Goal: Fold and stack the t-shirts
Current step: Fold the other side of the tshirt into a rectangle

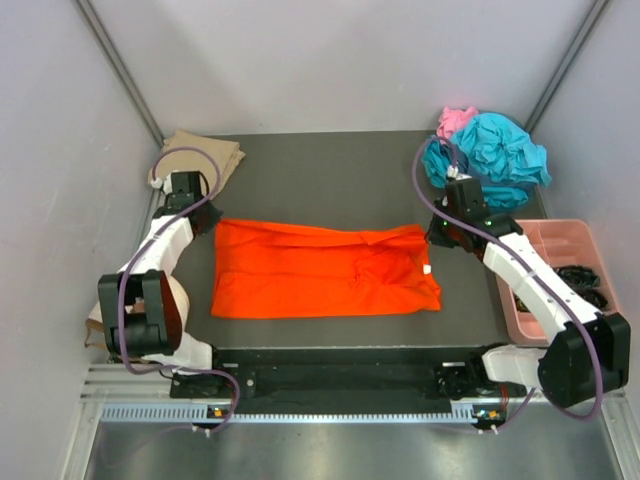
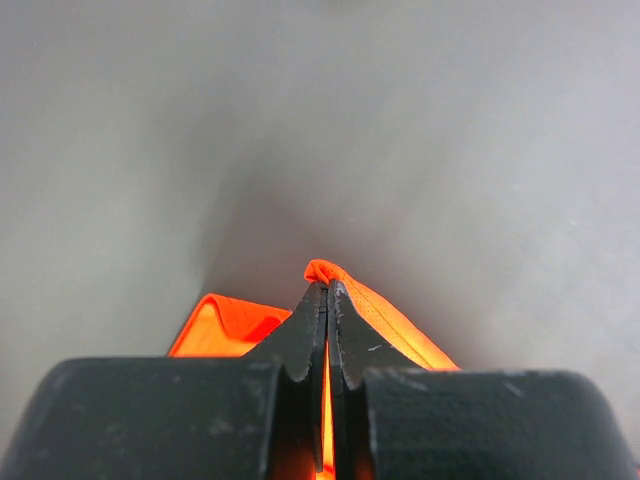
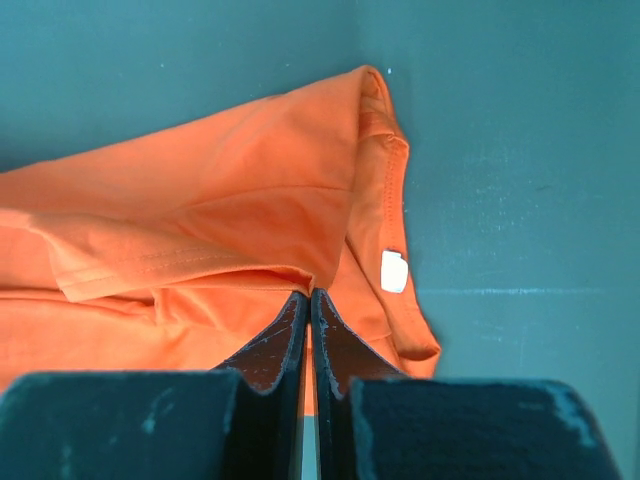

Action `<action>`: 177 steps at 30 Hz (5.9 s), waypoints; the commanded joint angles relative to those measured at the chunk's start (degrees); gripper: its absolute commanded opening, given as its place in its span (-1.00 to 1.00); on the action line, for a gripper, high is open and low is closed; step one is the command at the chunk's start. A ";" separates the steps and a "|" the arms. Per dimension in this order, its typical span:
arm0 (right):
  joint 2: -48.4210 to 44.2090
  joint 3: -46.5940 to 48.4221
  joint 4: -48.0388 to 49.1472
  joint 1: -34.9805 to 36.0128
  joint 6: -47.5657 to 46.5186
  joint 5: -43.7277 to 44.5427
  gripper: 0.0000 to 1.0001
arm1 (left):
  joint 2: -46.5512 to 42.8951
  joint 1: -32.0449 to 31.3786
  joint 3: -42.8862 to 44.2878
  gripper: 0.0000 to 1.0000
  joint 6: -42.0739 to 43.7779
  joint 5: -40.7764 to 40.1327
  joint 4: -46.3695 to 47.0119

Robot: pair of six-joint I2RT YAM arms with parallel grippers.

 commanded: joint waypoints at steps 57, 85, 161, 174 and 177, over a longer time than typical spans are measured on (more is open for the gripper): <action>-2.54 -10.02 -1.34 -0.49 1.44 -7.07 -1.00 | -23.26 0.41 -23.69 -1.00 -5.68 2.04 -6.12; 0.18 -7.65 4.37 -0.49 2.41 -5.22 -1.00 | -19.31 0.41 -21.15 -1.00 -6.04 -1.57 -0.86; 49.76 42.02 27.67 -5.32 -5.76 -11.11 -1.00 | 16.65 0.49 6.72 -1.00 -5.25 3.62 15.06; 39.57 31.21 20.20 -5.41 -4.10 -8.39 -1.00 | 11.19 2.43 1.19 -1.00 -5.60 4.14 15.41; 36.85 27.35 19.41 -5.32 -2.96 -6.81 -1.00 | 10.05 2.43 -0.13 -1.00 -5.69 4.23 15.41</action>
